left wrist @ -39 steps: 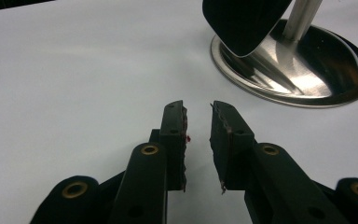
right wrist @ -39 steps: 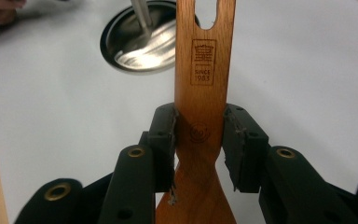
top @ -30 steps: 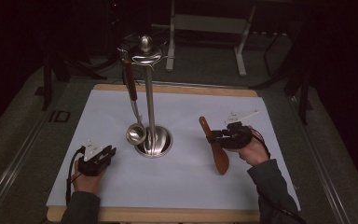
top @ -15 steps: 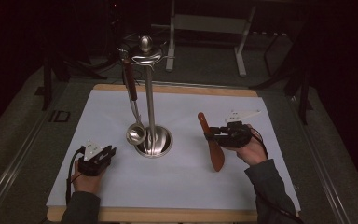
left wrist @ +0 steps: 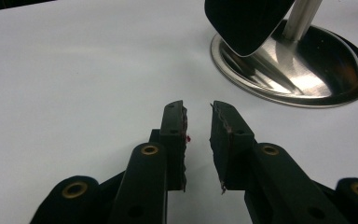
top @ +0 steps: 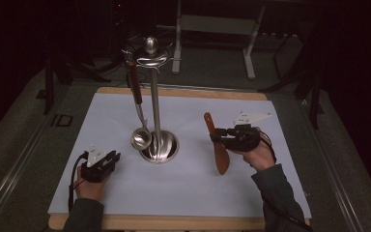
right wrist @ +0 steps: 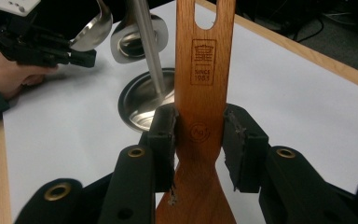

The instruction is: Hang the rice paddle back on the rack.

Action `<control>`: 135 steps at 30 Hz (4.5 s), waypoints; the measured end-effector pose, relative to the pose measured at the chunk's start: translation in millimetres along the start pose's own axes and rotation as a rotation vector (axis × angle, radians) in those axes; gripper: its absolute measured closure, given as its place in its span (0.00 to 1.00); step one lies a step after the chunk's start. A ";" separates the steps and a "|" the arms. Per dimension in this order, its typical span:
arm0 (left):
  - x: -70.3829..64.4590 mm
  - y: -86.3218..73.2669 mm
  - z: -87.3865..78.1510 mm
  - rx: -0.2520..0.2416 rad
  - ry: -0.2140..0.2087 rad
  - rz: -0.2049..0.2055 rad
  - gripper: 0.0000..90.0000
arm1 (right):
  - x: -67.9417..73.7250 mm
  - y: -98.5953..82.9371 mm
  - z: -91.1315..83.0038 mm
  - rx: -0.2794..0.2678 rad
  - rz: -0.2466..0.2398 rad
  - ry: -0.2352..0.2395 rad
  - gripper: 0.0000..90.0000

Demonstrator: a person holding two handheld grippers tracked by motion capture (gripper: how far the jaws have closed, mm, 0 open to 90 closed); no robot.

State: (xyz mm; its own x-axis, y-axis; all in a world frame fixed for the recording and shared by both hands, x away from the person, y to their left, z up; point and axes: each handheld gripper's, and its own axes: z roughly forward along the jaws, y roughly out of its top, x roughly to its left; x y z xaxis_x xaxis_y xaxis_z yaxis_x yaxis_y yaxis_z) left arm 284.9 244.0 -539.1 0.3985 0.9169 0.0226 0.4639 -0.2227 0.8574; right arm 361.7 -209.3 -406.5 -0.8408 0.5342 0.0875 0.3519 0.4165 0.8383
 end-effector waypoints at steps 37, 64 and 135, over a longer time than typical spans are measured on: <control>0.0 0.0 0.0 0.000 0.000 0.000 0.84 | 22.8 27.3 -2.4 -0.106 -0.030 0.013 0.74; 0.0 0.0 0.0 0.000 0.000 0.000 0.84 | 36.2 44.9 -2.9 -0.165 -0.065 0.040 0.74; -0.2 -0.2 -0.5 -0.004 -0.002 0.002 0.84 | 100.0 136.0 -2.3 -0.394 -0.120 0.045 0.74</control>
State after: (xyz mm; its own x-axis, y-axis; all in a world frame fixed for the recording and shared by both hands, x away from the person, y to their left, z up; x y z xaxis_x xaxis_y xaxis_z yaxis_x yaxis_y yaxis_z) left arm 284.4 244.0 -539.0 0.4011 0.9158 0.0228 0.4601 -0.2229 0.8594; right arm 324.5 -100.8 -282.5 -0.8863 0.4631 -0.0070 0.0735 0.1554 0.9851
